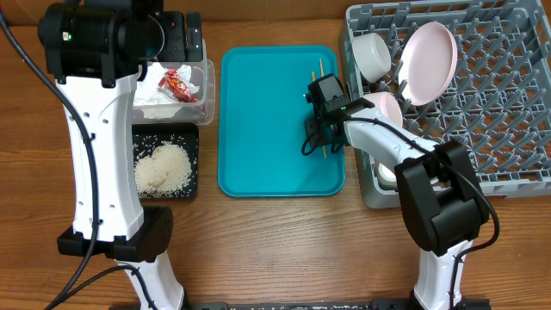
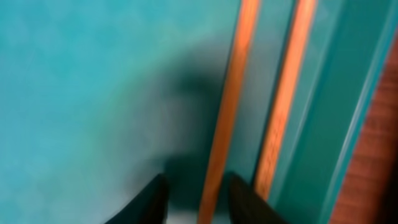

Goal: Sort waste into correct bins and load items into the dishwasher
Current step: 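Move the right gripper to the teal tray and grasp one chopstick, then carry the chopstick into the dish rack and release it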

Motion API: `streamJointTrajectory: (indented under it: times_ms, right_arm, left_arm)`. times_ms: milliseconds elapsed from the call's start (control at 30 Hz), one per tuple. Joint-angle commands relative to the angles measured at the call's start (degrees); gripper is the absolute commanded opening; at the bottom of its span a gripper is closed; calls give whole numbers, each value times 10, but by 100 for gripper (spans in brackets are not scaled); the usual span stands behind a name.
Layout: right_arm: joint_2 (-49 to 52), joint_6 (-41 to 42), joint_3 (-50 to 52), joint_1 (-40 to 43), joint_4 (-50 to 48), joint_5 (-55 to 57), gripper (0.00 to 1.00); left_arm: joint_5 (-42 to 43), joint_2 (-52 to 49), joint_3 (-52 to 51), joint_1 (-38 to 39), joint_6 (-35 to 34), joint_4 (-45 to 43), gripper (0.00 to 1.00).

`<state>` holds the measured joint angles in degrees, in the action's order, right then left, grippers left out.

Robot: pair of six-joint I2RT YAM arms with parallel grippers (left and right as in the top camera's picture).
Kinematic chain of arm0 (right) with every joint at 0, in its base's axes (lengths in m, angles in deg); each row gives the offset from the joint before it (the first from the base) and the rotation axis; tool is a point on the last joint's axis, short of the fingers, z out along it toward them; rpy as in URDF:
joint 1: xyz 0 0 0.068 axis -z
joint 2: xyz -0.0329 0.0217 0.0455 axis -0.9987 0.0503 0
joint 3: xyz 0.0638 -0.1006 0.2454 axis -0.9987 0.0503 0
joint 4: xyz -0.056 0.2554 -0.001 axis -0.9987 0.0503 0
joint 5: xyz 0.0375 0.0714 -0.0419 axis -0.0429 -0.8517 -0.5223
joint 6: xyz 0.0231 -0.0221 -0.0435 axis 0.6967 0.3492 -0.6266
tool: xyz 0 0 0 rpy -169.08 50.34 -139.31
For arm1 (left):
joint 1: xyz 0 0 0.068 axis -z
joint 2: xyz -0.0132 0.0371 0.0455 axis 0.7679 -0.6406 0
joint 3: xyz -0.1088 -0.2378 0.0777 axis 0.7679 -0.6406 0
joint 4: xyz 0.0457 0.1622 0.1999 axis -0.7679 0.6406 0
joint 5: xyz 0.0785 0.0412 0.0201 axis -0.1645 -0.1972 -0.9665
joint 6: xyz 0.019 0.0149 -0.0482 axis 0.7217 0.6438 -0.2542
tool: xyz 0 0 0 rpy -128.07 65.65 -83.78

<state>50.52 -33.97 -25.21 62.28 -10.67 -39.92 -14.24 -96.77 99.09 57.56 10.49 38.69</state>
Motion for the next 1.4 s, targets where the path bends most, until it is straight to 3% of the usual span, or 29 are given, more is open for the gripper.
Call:
streamJointTrajectory:
  times_ms: [0, 133, 300, 600, 800, 1033, 1200, 1367]
  right_arm:
    - [9, 43, 8, 1, 40, -21, 9]
    - [9, 42, 8, 0, 58, -24, 4]
    - [6, 42, -30, 0, 105, -37, 4]
    - [-73, 89, -246, 0, 289, -56, 4]
    - [-141, 87, -328, 12, 372, -43, 4]
    - [-232, 103, -339, 73, 494, 39, 4]
    - [-256, 97, -335, 147, 600, 37, 4]
    - [-255, 65, -267, 176, 613, 48, 4]
  left_arm:
    - [-5, 7, 0, 1, 1, 1, 100]
    - [-5, 7, 0, 1, 1, 1, 100]
    - [-5, 7, 0, 1, 1, 1, 100]
    - [-5, 7, 0, 1, 1, 1, 100]
    - [-5, 7, 0, 1, 1, 1, 100]
    - [-5, 7, 0, 1, 1, 1, 100]
    - [-5, 7, 0, 1, 1, 1, 100]
    - [-5, 7, 0, 5, 1, 1, 100]
